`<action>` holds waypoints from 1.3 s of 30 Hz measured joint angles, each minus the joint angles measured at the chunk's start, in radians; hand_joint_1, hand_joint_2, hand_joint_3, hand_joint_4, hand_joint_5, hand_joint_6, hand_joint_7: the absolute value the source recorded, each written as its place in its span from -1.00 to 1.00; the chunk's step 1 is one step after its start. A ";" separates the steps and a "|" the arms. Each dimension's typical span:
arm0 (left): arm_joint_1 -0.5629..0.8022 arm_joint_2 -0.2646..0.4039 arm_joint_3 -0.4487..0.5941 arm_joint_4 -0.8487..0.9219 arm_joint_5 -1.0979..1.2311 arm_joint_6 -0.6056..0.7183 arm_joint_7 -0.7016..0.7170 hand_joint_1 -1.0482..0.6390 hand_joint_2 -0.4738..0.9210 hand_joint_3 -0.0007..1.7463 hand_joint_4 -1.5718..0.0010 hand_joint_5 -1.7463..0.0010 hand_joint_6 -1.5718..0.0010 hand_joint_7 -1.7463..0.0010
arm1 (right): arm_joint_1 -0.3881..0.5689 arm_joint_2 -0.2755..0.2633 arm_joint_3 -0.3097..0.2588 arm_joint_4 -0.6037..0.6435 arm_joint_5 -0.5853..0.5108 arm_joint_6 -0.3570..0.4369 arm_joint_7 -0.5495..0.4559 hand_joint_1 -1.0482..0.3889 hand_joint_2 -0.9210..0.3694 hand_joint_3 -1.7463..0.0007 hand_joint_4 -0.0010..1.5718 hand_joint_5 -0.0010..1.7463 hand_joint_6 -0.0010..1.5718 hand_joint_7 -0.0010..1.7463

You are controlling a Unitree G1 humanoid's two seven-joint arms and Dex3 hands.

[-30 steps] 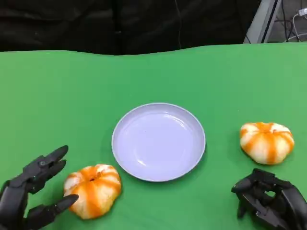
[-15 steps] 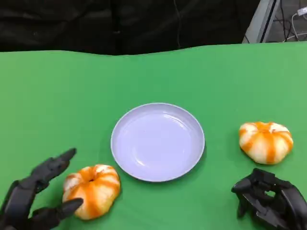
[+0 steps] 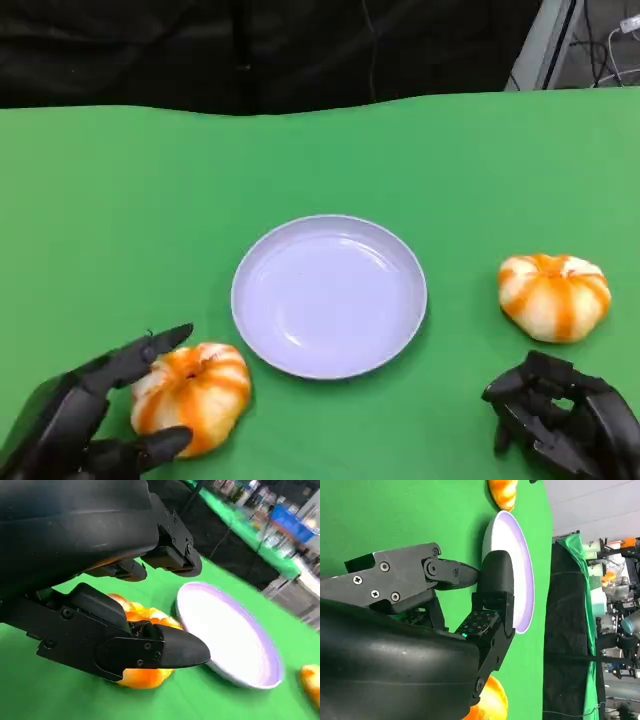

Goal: Grasp the bread from the table and place it into the plate.

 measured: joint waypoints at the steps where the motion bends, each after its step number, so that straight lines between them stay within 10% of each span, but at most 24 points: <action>1: 0.002 0.005 -0.008 -0.014 0.018 0.026 0.001 -0.88 1.00 -0.48 0.58 1.00 0.46 1.00 | 0.000 0.000 0.000 0.000 0.000 0.000 0.000 0.15 -1.00 0.53 -0.15 0.97 0.05 0.14; 39: -0.181 0.087 -0.332 -0.147 0.188 0.618 -0.172 -0.99 1.00 -0.35 0.77 0.98 0.63 0.98 | 0.001 0.010 0.007 -0.003 -0.020 -0.007 -0.022 0.13 -1.00 0.55 -0.14 0.96 0.07 0.10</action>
